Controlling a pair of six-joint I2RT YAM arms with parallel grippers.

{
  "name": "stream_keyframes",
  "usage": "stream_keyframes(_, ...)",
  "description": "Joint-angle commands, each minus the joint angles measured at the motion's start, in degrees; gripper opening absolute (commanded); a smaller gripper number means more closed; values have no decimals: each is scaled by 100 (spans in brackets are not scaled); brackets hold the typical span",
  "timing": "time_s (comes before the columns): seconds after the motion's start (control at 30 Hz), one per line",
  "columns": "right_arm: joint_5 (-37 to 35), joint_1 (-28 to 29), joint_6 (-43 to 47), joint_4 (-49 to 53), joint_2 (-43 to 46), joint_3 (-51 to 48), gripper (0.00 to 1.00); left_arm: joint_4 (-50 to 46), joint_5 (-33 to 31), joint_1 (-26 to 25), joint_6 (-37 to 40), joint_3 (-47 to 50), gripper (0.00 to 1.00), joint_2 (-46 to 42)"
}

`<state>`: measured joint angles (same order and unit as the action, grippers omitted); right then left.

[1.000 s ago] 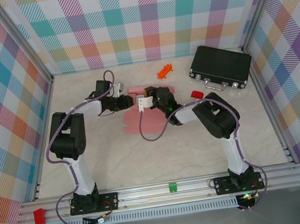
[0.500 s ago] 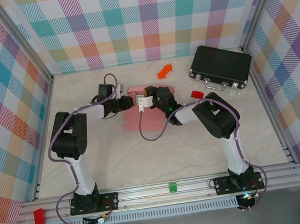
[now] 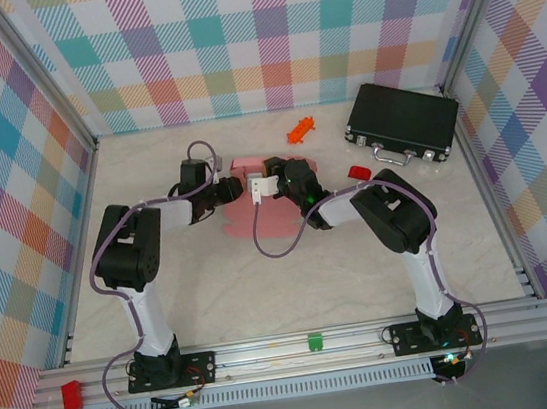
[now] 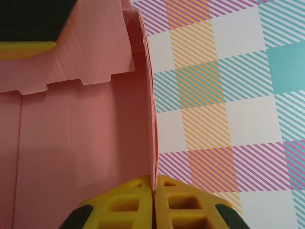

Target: Fold the paper box

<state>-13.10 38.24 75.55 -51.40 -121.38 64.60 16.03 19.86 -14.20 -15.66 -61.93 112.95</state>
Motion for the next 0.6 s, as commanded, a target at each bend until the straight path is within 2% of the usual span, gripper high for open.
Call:
stream_keyframes(0.0,80,78,-23,170,-184,22,9,376,-49,-44,-41,-18,34,-6)
stream_keyframes(0.4,80,87,-31,184,-227,53,9,393,-240,-143,-35,-117,28,140)
stream_keyframes(0.57,80,87,-40,194,-232,66,9,583,-385,-180,-16,-51,31,141)
